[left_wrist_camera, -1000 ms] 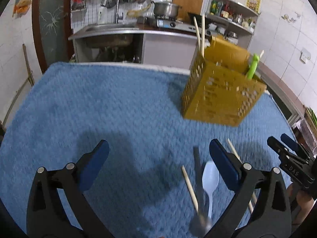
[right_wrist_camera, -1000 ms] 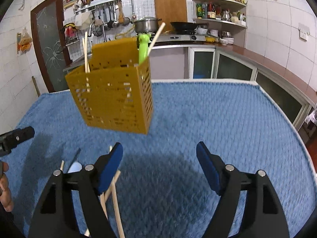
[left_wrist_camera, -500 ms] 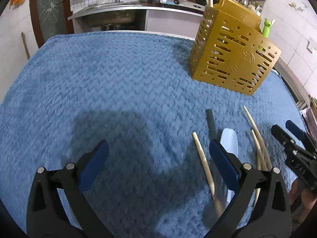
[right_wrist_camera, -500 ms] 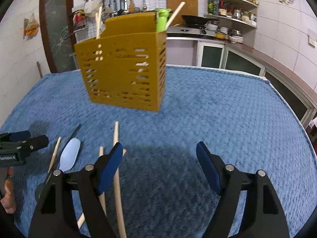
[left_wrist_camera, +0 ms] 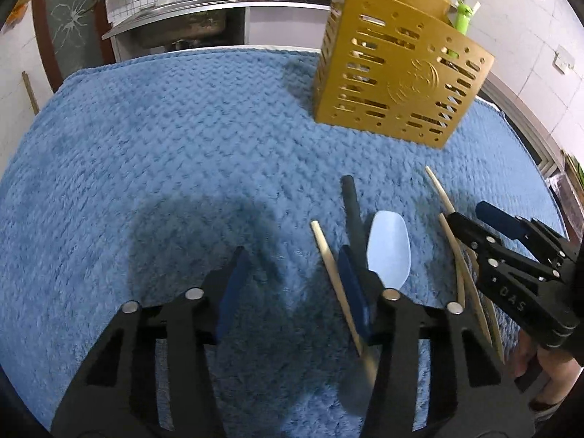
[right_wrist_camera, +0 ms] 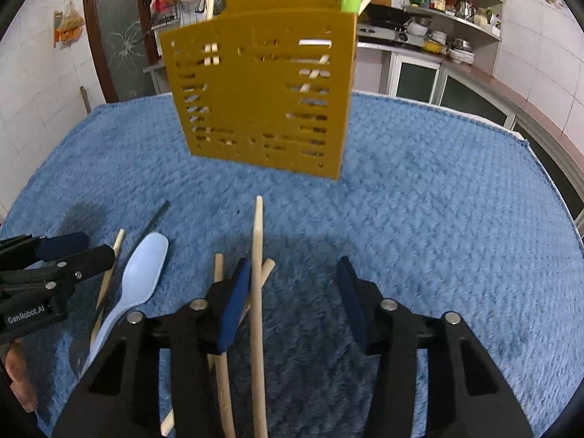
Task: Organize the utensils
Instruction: 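Grasp a wooden chopstick with the left tool while the right tool grasps another chopstick, then lift both chopsticks and carry them over the yellow holder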
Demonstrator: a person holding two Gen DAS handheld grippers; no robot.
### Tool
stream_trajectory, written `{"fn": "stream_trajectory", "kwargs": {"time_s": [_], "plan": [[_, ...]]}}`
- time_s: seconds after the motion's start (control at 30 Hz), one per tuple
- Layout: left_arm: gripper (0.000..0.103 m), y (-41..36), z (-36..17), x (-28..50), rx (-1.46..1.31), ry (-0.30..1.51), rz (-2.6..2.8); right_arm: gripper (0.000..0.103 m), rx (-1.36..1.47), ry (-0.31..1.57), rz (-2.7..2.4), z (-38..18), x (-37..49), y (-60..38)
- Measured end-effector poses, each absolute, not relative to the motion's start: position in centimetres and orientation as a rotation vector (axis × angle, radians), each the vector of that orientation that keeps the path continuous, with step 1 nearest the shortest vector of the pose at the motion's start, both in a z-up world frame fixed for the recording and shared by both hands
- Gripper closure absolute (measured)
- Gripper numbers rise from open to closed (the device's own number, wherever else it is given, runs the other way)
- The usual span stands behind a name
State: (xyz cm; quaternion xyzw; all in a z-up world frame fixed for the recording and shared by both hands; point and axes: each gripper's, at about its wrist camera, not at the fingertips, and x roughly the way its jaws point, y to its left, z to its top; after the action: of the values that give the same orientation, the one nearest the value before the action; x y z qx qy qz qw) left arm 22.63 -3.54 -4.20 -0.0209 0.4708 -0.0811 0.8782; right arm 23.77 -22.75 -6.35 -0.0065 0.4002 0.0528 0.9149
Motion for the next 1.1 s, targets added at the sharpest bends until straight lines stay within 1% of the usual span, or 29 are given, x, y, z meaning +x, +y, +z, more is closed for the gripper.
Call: {"fn": "stream_trajectory", "kwargs": {"time_s": [0.03, 0.07, 0.1, 0.13, 0.17, 0.2, 0.27, 0.33, 0.43, 0.83, 0.9, 0.97, 1.0, 1.1], "plan": [[0.059, -3.6, -4.2, 22.6, -0.039, 0.984, -0.170, 0.059, -0.011, 0.826, 0.112, -6.4, 23.8, -22.8], [0.062, -3.7, -4.2, 22.6, -0.033, 0.984, -0.169, 0.062, -0.010, 0.829, 0.114, -6.4, 23.8, -22.8], [0.065, -3.8, -4.2, 22.5, -0.032, 0.987, -0.171, 0.068, -0.009, 0.833, 0.120, -6.3, 23.7, -22.7], [0.070, -3.9, -4.1, 22.5, -0.033, 0.996, -0.180, 0.073, -0.016, 0.836, 0.114, -6.3, 23.6, -22.7], [0.076, -3.8, -4.1, 22.5, -0.039, 1.003, -0.189, 0.080, -0.028, 0.839, 0.105, -6.1, 23.5, -22.6], [0.076, -3.8, -4.1, 22.5, -0.045, 1.013, -0.197, 0.086, -0.032, 0.841, 0.102, -6.0, 23.5, -22.7], [0.078, -4.0, -4.1, 22.4, -0.045, 1.023, -0.197, 0.087, -0.020, 0.846, 0.095, -5.8, 23.3, -23.2], [0.080, -4.0, -4.0, 22.3, -0.046, 1.035, -0.199, 0.092, -0.012, 0.855, 0.073, -5.6, 23.1, -23.9], [0.082, -4.1, -3.9, 22.2, -0.048, 1.058, -0.206, 0.093, 0.017, 0.875, 0.077, -5.7, 23.1, -24.8], [0.080, -5.7, -4.4, 22.7, 0.052, 1.079, -0.170, 0.093, 0.018, 0.913, 0.088, -6.1, 23.6, -24.4], [0.082, -5.7, -4.4, 23.0, 0.063, 1.090, -0.170, 0.093, 0.053, 0.927, 0.090, -6.0, 24.0, -24.7], [0.087, -5.8, -4.3, 23.4, 0.065, 1.097, -0.175, 0.094, 0.065, 0.932, 0.094, -5.9, 24.2, -25.0], [0.088, -5.7, -4.3, 23.5, 0.058, 1.098, -0.180, 0.096, 0.071, 0.931, 0.092, -6.0, 24.2, -25.0], [0.091, -5.0, -4.2, 23.7, 0.022, 1.097, -0.201, 0.097, 0.081, 0.929, 0.092, -5.9, 24.0, -25.5]]}}
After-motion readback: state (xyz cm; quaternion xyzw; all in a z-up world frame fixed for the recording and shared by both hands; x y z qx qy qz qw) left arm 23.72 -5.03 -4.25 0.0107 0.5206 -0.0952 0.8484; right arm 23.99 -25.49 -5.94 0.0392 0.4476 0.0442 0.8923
